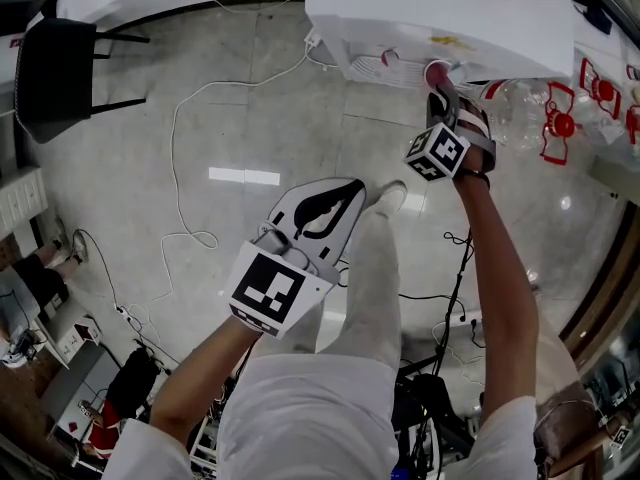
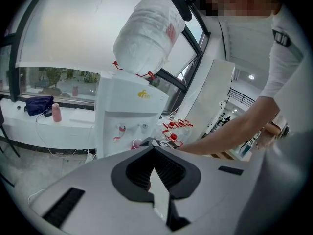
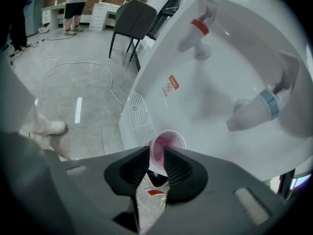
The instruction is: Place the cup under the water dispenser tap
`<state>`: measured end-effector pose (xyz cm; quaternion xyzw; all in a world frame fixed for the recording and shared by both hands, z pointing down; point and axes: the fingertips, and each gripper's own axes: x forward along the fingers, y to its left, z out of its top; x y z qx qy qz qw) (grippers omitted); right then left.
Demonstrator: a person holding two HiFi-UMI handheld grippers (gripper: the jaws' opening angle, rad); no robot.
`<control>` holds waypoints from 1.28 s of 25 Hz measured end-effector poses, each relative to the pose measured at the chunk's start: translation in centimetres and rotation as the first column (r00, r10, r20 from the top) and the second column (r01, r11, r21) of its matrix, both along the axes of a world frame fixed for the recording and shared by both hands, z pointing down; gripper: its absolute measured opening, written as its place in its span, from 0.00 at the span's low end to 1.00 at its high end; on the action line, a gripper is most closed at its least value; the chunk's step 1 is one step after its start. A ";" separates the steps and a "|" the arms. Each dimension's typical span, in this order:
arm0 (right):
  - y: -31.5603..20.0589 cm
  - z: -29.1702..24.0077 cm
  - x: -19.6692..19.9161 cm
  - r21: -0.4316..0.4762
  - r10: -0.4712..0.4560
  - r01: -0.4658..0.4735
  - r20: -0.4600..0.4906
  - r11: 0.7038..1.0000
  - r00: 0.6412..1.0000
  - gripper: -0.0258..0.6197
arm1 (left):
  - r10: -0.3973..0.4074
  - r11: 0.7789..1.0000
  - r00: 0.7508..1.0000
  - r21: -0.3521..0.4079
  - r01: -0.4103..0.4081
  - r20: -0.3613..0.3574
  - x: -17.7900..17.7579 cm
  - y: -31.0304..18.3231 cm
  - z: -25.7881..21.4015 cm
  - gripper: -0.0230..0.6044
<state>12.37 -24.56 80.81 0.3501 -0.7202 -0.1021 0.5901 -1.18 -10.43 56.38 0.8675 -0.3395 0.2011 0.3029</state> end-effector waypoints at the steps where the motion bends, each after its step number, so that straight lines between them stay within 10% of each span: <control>1: 0.1 -0.3 0.1 0.005 0.007 -0.007 0.005 1.000 1.000 0.19 | 0.002 1.000 1.000 0.003 -0.002 -0.001 0.0 0.1 -0.2 0.04; 32: 10.3 -21.2 -3.4 0.100 0.065 -0.110 0.374 0.989 0.925 0.06 | 0.008 0.993 1.000 0.120 -0.005 -0.025 -2.0 2.6 -9.0 0.04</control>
